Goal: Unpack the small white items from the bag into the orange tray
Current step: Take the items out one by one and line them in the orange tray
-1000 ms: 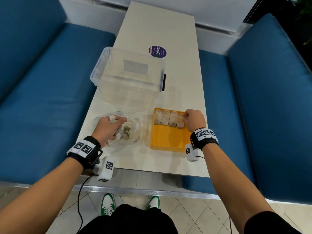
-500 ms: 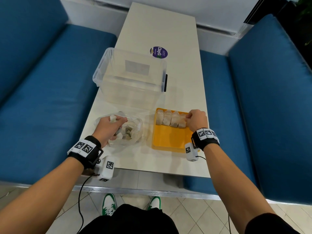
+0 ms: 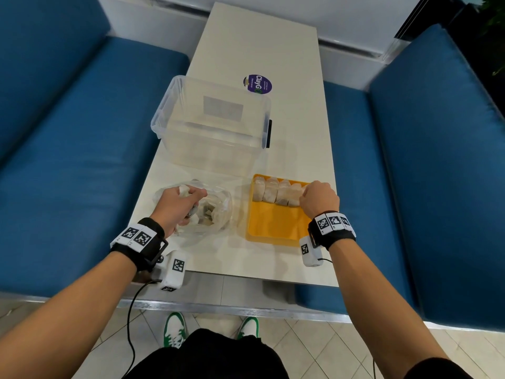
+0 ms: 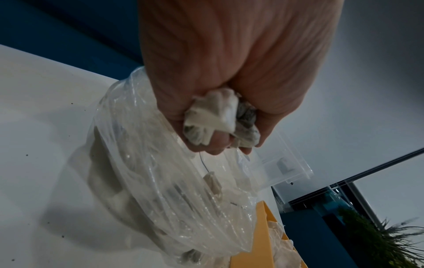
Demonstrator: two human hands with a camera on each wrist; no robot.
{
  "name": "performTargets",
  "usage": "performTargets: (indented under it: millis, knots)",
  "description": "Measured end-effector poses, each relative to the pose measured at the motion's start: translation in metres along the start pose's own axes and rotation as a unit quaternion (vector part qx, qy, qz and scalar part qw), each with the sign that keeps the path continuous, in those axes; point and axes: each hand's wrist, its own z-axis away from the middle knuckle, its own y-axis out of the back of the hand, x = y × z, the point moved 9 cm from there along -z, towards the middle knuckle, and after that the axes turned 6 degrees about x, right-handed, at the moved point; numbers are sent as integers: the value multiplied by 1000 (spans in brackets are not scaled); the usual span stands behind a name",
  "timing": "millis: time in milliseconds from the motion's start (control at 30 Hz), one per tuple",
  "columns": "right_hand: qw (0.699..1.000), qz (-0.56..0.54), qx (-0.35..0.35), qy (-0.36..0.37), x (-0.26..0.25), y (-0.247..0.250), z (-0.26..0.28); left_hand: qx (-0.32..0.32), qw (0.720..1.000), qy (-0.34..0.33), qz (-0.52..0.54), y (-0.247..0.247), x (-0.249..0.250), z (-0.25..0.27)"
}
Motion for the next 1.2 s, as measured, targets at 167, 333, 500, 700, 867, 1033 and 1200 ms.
performTargets:
  millis: [167,333,500,700,867,1033,1200]
  knots:
    - [998,-4,-62,-17,-4,-19,7,-7,1000,1,-4,-3,1,2]
    - [996,-28,-79,-39,-4,-27,9,-6,1000,-5,-4,0,3,3]
    - [995,-28,-84,-54,-3,-29,10,1,1000,-2,-10,3,2,3]
    - [994,-44,-85,-52,-6,-26,11,3,1000,2,-13,4,1,2]
    - [996,-32,-79,-38,-11,-12,13,0,1000,16,-8,3,1,3]
    - [992,-86,-7,94,-77,36,14,-10,999,40,-21,6,-4,1]
    - [925,-239,-28,295,-186,68,31,-20,996,40,-73,8,-2,2]
